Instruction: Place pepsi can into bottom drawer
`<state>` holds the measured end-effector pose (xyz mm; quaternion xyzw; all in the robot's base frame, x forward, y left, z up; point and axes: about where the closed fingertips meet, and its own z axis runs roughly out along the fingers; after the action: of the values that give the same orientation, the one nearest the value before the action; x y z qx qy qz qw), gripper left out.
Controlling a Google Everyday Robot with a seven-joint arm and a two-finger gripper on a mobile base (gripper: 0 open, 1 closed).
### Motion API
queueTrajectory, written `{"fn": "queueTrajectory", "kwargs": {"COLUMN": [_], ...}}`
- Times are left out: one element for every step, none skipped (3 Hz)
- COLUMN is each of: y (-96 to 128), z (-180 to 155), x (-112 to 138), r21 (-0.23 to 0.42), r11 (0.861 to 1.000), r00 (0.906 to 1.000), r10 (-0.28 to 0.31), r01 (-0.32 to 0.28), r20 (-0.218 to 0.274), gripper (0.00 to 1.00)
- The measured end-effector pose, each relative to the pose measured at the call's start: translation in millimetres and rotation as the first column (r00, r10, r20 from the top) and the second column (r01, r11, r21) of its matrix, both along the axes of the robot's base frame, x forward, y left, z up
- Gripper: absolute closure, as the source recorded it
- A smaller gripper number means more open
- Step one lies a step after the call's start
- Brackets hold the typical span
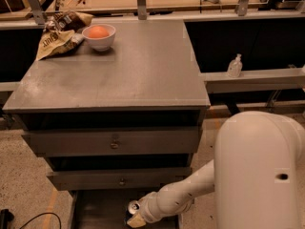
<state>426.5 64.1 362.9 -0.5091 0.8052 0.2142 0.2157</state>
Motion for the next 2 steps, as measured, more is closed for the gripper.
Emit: {"fn": "queueTrajectory", "kwargs": {"y": [-2.7,-2.7], "z": [-35.8,-62.8], "x": [-1.4,9.5], "r21": [-0.030,-0.045], "r11": [0.999,0.999], "r00": [0.9999,0.9989], "r10": [0.009,-0.002], "r01": [-0.009,0.004], "r20": [0.006,0.046], "gripper": [1.00,0.85]}}
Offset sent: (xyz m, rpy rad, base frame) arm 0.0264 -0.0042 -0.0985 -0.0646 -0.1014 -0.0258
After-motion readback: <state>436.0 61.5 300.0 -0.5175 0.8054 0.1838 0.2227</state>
